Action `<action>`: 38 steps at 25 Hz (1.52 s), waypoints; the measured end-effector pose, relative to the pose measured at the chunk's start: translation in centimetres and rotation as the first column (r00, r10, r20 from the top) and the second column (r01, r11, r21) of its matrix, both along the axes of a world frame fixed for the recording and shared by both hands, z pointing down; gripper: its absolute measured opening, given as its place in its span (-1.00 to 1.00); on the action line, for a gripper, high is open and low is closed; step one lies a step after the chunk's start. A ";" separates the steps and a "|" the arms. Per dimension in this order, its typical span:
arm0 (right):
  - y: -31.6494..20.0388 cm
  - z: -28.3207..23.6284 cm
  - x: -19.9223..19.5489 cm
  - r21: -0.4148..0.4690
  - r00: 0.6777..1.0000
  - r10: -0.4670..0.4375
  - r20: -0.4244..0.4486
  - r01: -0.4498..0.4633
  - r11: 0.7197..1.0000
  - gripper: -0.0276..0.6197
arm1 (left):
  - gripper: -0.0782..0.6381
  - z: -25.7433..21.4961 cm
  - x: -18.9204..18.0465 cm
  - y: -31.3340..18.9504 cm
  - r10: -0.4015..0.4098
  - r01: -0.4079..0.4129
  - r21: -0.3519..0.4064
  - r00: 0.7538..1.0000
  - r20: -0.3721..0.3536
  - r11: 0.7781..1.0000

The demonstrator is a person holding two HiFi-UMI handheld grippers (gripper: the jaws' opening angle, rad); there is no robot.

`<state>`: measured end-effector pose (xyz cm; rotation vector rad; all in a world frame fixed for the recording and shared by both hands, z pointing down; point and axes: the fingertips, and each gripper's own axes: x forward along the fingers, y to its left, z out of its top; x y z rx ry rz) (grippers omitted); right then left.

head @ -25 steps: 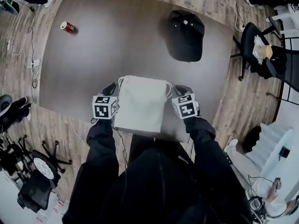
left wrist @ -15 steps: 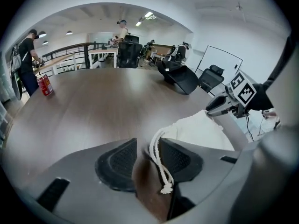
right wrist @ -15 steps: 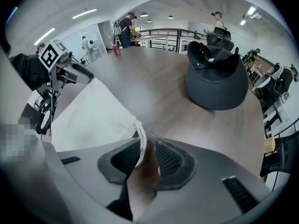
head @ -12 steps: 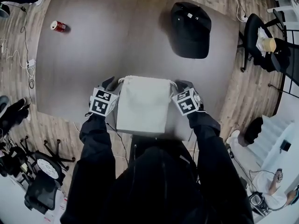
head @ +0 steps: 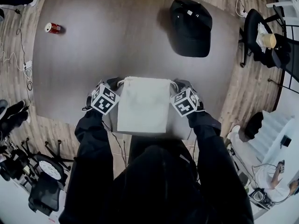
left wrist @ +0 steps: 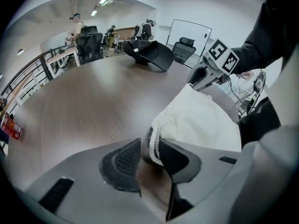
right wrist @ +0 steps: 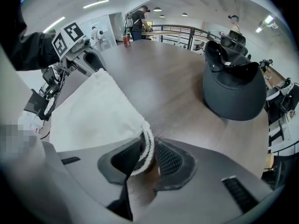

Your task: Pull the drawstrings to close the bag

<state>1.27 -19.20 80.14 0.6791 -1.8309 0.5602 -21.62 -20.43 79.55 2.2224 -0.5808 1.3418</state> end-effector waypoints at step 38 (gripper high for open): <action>-0.6 -22.1 6.0 0.468 0.851 0.472 0.229 -0.521 0.714 -0.83 | -0.69 -20.8 -2.7 0.3 -0.707 0.764 0.240 0.646 -0.288 0.600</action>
